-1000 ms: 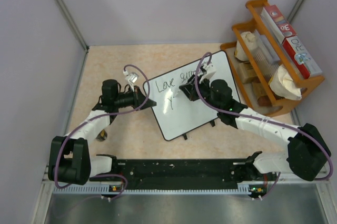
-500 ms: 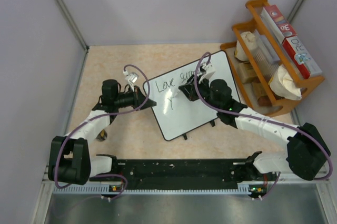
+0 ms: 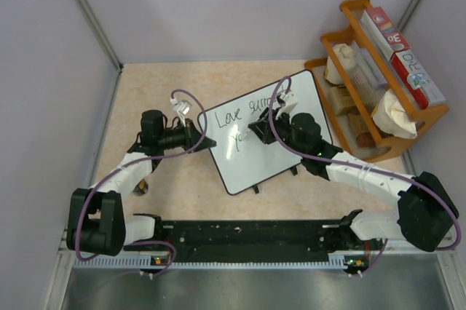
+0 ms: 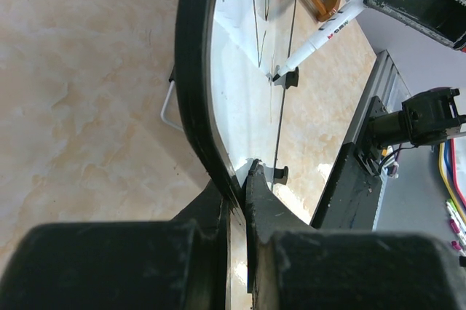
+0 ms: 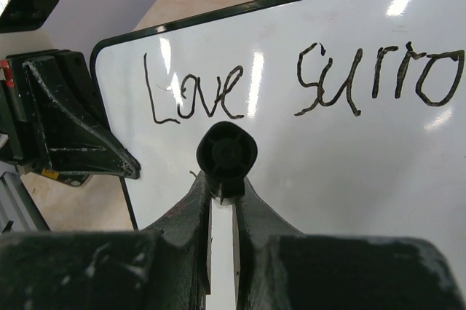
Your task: Write a sentence on the whiteboard
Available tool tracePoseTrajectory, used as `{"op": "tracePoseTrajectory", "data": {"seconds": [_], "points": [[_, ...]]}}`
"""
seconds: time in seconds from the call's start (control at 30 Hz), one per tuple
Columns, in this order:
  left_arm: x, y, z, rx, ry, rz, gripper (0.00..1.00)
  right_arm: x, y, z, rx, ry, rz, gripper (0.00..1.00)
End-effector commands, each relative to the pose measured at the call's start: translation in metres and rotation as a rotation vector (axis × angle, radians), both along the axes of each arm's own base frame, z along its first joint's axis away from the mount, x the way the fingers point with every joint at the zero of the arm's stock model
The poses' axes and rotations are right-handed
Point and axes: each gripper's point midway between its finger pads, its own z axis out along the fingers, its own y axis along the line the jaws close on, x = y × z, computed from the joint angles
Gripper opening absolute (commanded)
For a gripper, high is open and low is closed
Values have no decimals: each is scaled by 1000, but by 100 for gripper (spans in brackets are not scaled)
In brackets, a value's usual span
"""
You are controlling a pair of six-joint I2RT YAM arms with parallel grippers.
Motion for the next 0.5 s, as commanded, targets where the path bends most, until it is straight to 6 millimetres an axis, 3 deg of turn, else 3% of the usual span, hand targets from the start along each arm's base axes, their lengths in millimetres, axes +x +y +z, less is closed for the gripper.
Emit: {"op": "tracePoseTrajectory", "data": {"seconds": [0.0,0.47], "points": [[9,12,-37,190,-144,-2,0,11,-18,3,-19,-20,-82,0],[10,12,-37,192,-147,-1,0,25,-13,34,38,-56,-99,0]]}}
